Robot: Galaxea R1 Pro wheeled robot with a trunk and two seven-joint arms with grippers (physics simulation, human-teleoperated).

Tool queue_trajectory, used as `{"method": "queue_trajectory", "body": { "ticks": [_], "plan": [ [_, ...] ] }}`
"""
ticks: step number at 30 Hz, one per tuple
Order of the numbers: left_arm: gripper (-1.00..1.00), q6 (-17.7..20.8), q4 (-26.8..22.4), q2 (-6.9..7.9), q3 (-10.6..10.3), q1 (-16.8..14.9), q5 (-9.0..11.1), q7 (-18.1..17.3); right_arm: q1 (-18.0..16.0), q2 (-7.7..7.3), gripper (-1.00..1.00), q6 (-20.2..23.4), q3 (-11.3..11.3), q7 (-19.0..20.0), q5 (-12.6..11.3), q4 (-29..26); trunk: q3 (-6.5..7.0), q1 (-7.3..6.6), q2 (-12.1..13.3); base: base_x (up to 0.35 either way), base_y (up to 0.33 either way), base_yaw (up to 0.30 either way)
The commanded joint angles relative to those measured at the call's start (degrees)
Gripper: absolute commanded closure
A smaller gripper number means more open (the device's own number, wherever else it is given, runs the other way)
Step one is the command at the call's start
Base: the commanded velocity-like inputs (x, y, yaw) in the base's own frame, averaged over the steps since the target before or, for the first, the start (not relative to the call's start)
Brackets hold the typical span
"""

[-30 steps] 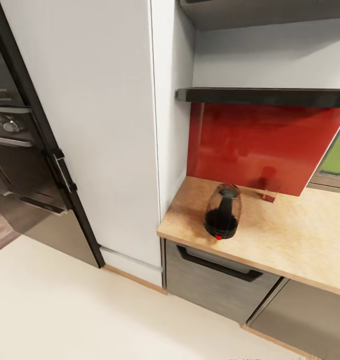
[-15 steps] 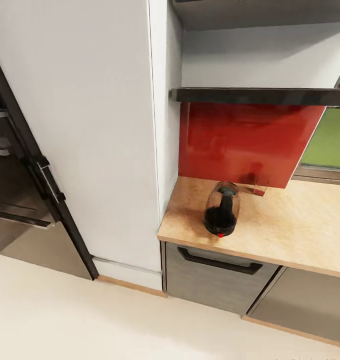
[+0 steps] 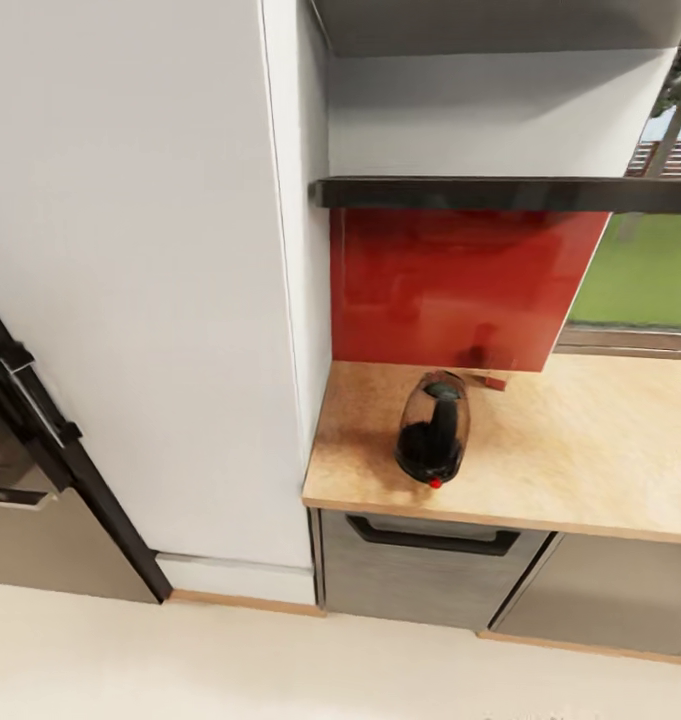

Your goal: Set up a coffee station on the kitchen countertop: keep the coffee maker on the countertop, move the bottle of coffee from the kitchen shelf to the counter next to the coffee maker, place a paper coffee filter on top of the coffee maker, put the saucer next to the coffee maker with the coffee cup on the saucer, and place the electric kettle next to the coffee maker.

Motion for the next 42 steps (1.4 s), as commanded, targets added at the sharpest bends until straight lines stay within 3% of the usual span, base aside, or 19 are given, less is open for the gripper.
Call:
{"method": "queue_trajectory", "body": {
  "ticks": [1,14,19,23,24,26,27,29,31,33,37,42],
  "plan": [
    [-1.00,-0.09,-0.10,0.02,0.09,0.03,0.18,-0.03,-0.05,0.00,-1.00,-0.14,-0.29,-0.19,0.34,0.08,-0.05,0.04,-0.10,0.036,0.020,-0.260],
    [-1.00,-0.47,-0.01,-0.77,-0.15,0.03,0.25,-0.06,-0.05,0.20,-1.00,-0.40,-1.36,-0.19,0.36,-0.97,0.49,0.04,-0.10,0.005,0.003,-0.195],
    [-1.00,-0.56,-0.16,-3.21,0.07,0.03,0.45,-0.12,-0.05,1.83,-1.00,-1.38,-1.30,-0.37,0.45,-6.10,0.50,0.04,-0.10,0.000,0.000,-0.008],
    [-1.00,-0.58,-0.47,-3.70,0.12,0.03,0.61,-0.14,-0.05,3.68,-1.00,-5.77,-1.34,-0.64,0.50,-14.30,0.50,0.04,-0.10,0.000,0.000,-0.001],
    [-1.00,-0.58,-0.47,-3.70,0.00,0.03,0.52,-0.16,-0.05,4.72,-1.00,-7.29,-1.35,-1.37,0.48,-16.90,0.50,0.04,-0.10,0.000,0.000,0.000],
    [-1.00,-0.58,-0.46,-3.70,-0.19,0.03,0.29,-0.16,-0.06,8.65,-1.00,-13.64,-1.09,-8.17,0.68,-20.36,0.50,0.04,-0.10,0.000,0.000,0.000],
    [-1.00,-0.58,-0.45,-3.70,-0.15,0.03,0.27,-0.17,-0.06,9.39,-1.00,-16.67,-0.93,-11.25,0.77,-20.75,0.50,0.04,-0.10,0.000,0.000,0.000],
    [-1.00,-0.58,-0.45,-3.75,-0.05,0.03,0.39,-0.15,-0.06,9.39,-1.00,-23.16,-0.64,-17.00,0.89,-21.20,0.50,0.04,-0.10,0.000,0.000,0.000],
    [-1.00,-0.58,-0.45,-3.80,0.07,0.03,0.56,-0.12,-0.06,9.39,-1.00,-28.26,0.69,-20.05,0.94,-21.91,0.50,0.04,-0.10,0.000,0.000,0.000],
    [-1.00,-0.58,-0.45,-3.80,0.09,0.03,0.60,-0.14,-0.05,9.39,-1.00,-31.29,4.22,-21.61,0.95,-24.75,0.50,0.04,-0.10,0.000,0.000,0.000],
    [-1.00,-0.58,-0.45,-3.72,-0.09,0.03,0.43,-0.17,-0.05,9.39,-1.00,-32.45,9.57,-22.92,0.90,-34.47,0.50,0.04,-0.10,0.000,0.000,0.000],
    [-1.00,-0.58,-0.45,-3.78,0.06,0.03,0.60,-0.16,-0.05,9.39,-1.00,-31.66,10.82,-26.57,1.08,-46.12,0.50,0.04,-0.10,0.000,0.000,0.000]
  ]
}}
